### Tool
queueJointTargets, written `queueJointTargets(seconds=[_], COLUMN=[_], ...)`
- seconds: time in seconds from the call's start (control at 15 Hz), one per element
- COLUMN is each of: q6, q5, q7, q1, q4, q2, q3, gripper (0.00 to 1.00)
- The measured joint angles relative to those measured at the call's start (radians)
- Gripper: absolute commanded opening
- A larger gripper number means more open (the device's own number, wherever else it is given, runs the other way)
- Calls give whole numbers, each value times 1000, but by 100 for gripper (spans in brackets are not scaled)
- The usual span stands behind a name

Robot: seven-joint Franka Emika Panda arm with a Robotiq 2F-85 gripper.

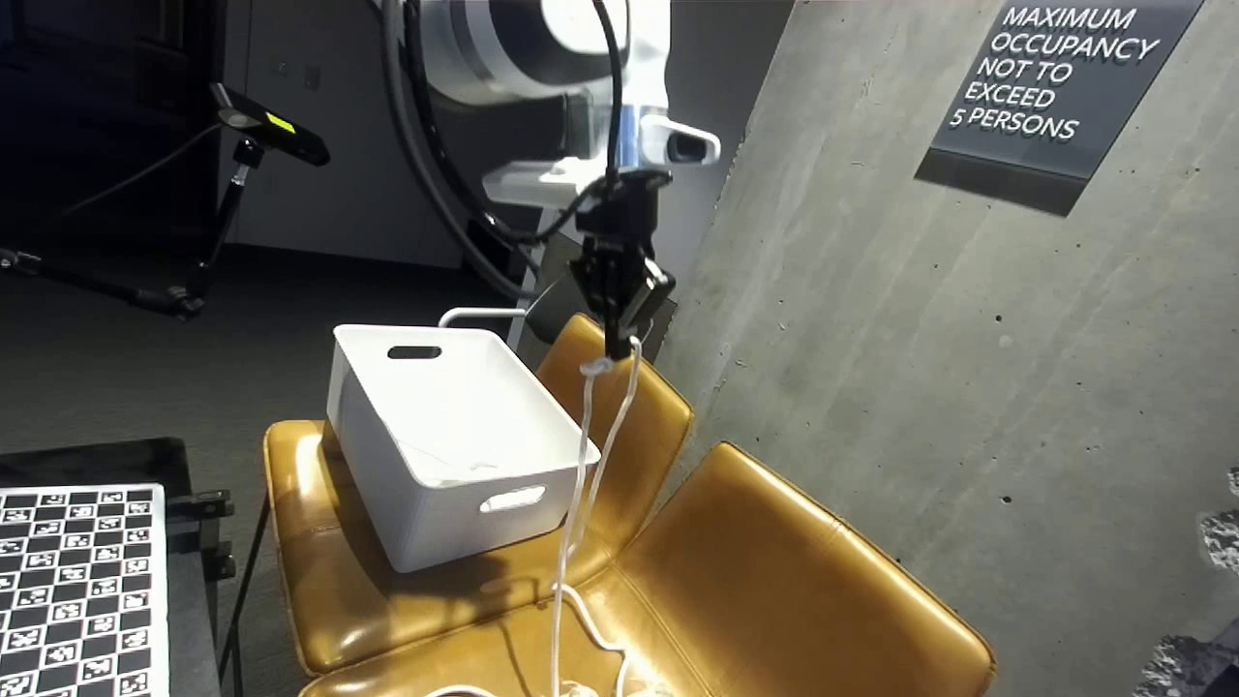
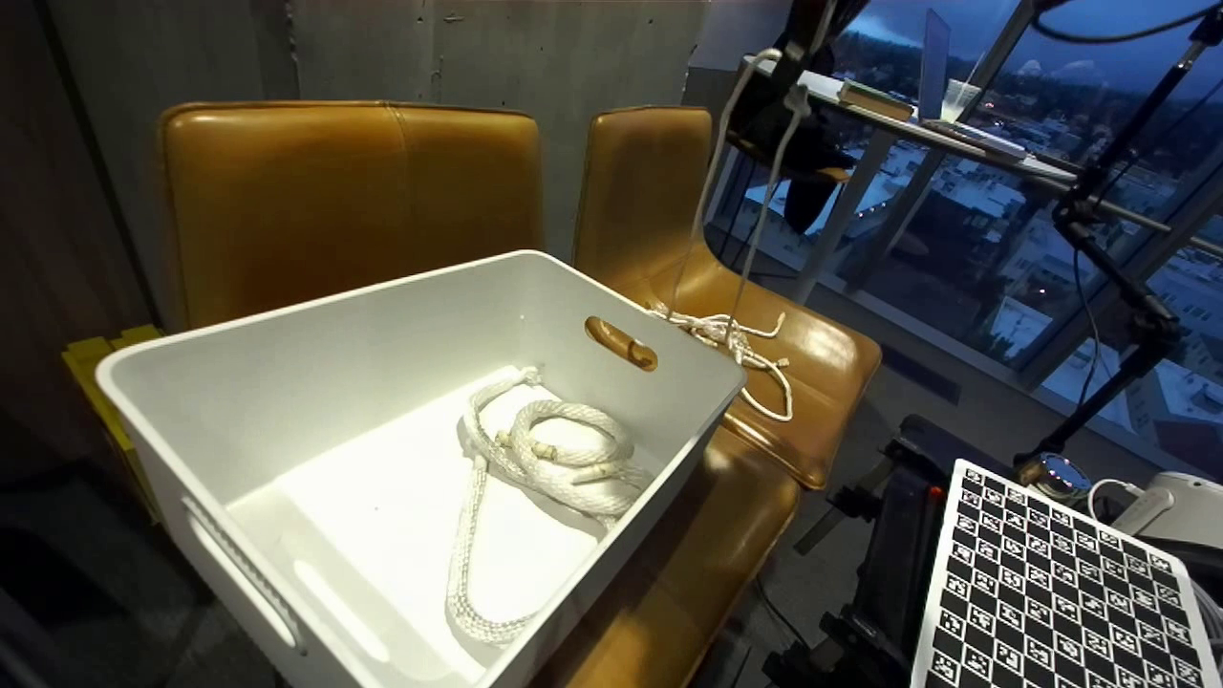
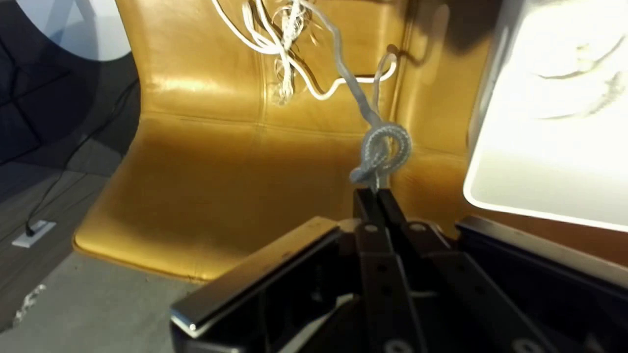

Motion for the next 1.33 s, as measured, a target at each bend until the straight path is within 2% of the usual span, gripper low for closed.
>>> queueJointTargets(seconds=[0.33,0.53,0.8,0.93,1.13,1.33], q6=[-15,-67,-153,-166,-163,-160], q5=[1,2,-5,-14,-55,-91], q7=[2,36,178,238,273,276], q1=[62,120,195,211,205,184], q4=[-38,-49,-26,-9,0,24], q2=[-184,-255,-269,-241,-169,-85], q3=[132,230,386,438,441,399], gripper=[1,1,1,1,1,1])
